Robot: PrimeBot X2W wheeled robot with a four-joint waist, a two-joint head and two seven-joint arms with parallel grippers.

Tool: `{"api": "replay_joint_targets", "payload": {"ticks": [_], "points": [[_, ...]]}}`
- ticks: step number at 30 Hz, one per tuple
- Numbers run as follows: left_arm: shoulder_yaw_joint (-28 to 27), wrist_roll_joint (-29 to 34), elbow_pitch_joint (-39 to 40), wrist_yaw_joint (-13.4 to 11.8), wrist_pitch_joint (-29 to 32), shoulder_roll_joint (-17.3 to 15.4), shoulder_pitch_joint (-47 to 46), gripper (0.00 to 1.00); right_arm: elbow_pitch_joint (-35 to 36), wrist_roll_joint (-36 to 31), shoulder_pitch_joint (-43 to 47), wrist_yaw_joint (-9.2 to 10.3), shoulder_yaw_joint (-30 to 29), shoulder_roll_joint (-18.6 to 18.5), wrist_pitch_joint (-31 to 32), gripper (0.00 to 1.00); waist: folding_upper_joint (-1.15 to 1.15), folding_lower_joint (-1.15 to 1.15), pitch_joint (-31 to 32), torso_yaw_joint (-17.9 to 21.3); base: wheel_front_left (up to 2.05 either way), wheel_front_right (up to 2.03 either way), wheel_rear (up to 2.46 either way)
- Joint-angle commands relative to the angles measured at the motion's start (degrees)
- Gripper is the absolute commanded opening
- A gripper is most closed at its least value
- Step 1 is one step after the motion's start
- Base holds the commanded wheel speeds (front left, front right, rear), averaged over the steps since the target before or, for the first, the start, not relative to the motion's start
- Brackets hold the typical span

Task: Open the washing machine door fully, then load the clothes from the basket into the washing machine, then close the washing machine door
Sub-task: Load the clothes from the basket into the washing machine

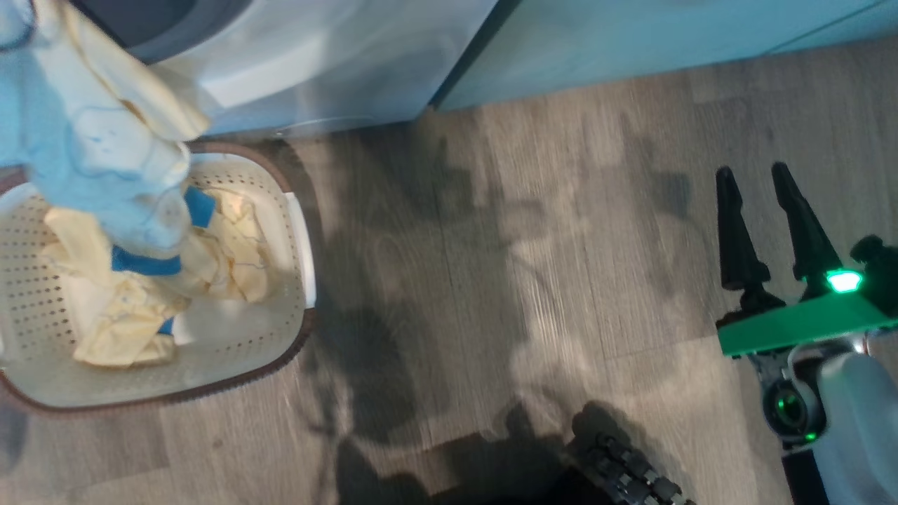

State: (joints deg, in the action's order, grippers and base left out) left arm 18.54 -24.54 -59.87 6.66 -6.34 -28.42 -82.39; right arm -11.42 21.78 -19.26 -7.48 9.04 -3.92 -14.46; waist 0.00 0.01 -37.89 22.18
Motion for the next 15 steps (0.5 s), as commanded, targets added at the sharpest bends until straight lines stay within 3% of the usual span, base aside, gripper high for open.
{"api": "replay_joint_targets", "payload": {"ticks": [1,10,15], "points": [[-0.9,0.7,1.2,-0.8,-1.4,-3.5,-3.4,0.00,1.6,0.4,-0.5,-0.01,0.8,-0.2,-0.5,1.00,0.00,-0.01,-0.8,0.8,0.00,0.00,0.00],[-2.2,1.9,1.4,-4.4,-8.3,-4.5,-7.7,0.00,1.5,0.5,-1.3,-0.01,1.1,0.3,-0.5,1.00,0.00,-0.01,-2.2,1.9,0.00,0.00,0.00],[-5.1,2.6,7.7,-6.1,-8.6,-5.7,-8.3,0.00,1.7,0.5,-1.9,-0.01,1.4,0.4,-0.5,1.00,0.00,-0.01,-3.6,2.4,0.00,0.00,0.00]]}}
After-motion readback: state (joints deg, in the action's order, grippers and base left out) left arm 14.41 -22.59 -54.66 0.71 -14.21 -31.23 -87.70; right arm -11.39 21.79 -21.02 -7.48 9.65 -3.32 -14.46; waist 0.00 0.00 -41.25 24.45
